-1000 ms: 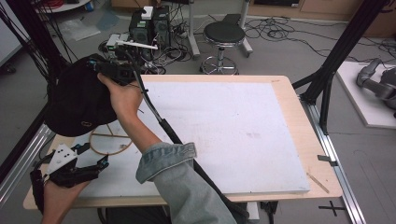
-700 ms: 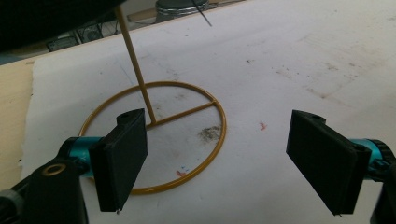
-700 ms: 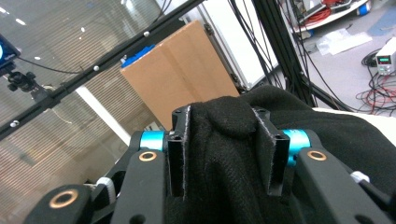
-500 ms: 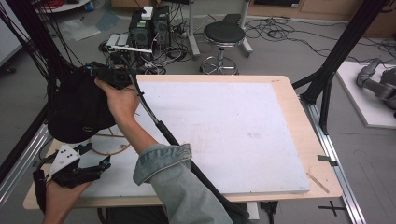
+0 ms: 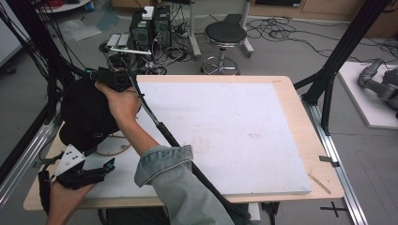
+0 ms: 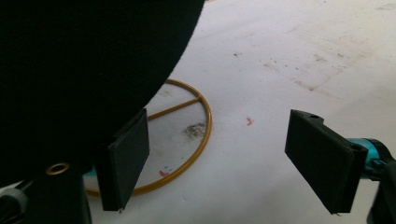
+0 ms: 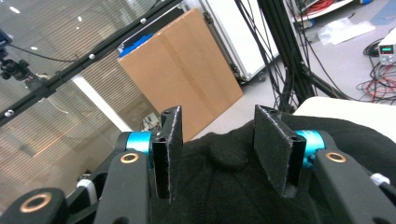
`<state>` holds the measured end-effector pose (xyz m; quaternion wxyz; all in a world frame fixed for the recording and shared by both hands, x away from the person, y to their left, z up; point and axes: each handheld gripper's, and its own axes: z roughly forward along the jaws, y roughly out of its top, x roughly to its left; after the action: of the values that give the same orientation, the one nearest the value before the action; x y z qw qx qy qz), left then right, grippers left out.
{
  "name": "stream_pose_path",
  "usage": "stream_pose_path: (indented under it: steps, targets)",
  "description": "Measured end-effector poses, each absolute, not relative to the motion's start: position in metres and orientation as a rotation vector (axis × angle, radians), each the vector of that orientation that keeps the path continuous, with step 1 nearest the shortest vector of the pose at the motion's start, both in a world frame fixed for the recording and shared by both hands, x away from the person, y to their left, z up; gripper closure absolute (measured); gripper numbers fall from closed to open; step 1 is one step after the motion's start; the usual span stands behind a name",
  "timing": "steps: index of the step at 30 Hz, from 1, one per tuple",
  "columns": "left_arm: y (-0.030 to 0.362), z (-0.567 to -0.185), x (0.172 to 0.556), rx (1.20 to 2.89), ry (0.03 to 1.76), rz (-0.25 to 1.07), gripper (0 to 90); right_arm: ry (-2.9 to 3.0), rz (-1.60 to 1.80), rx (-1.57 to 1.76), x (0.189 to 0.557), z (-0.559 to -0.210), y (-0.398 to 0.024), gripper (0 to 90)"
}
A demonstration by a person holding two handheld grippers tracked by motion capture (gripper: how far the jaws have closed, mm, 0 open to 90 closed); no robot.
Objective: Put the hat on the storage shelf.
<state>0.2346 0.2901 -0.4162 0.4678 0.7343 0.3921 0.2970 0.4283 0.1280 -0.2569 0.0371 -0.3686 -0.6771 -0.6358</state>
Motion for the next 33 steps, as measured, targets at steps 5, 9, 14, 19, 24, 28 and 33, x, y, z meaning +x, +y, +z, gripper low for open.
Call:
stream_pose_path:
  steps: [5, 9, 14, 19, 24, 28, 33]
  targets:
    - [0.288, -0.417, 0.234, 1.804, 0.955, 0.725, 21.5, -2.086, -1.966, -1.127, 0.427, -0.254, 0.125, 49.3]
    - [0.286, -0.417, 0.235, 1.81, 0.947, 0.721, 21.5, -2.088, -1.977, -1.136, 0.427, -0.253, 0.119, 46.4]
    - [0.285, -0.418, 0.235, 1.811, 0.948, 0.719, 21.5, -2.09, -1.985, -1.18, 0.431, -0.252, 0.103, 44.5]
    - [0.283, -0.419, 0.235, 1.816, 0.945, 0.714, 21.5, -2.129, -2.023, -1.209, 0.431, -0.245, 0.081, 41.8]
    - [0.281, -0.42, 0.235, 1.816, 0.946, 0.714, 21.5, -2.135, -2.043, -1.248, 0.431, -0.244, 0.053, 40.0]
    - [0.281, -0.42, 0.236, 1.826, 0.94, 0.711, 21.5, -2.174, -2.051, -1.277, 0.431, -0.244, 0.03, 38.5]
    - [0.279, -0.424, 0.238, 1.832, 0.942, 0.705, 21.4, -2.205, -2.062, -1.319, 0.427, -0.245, -0.004, 37.4]
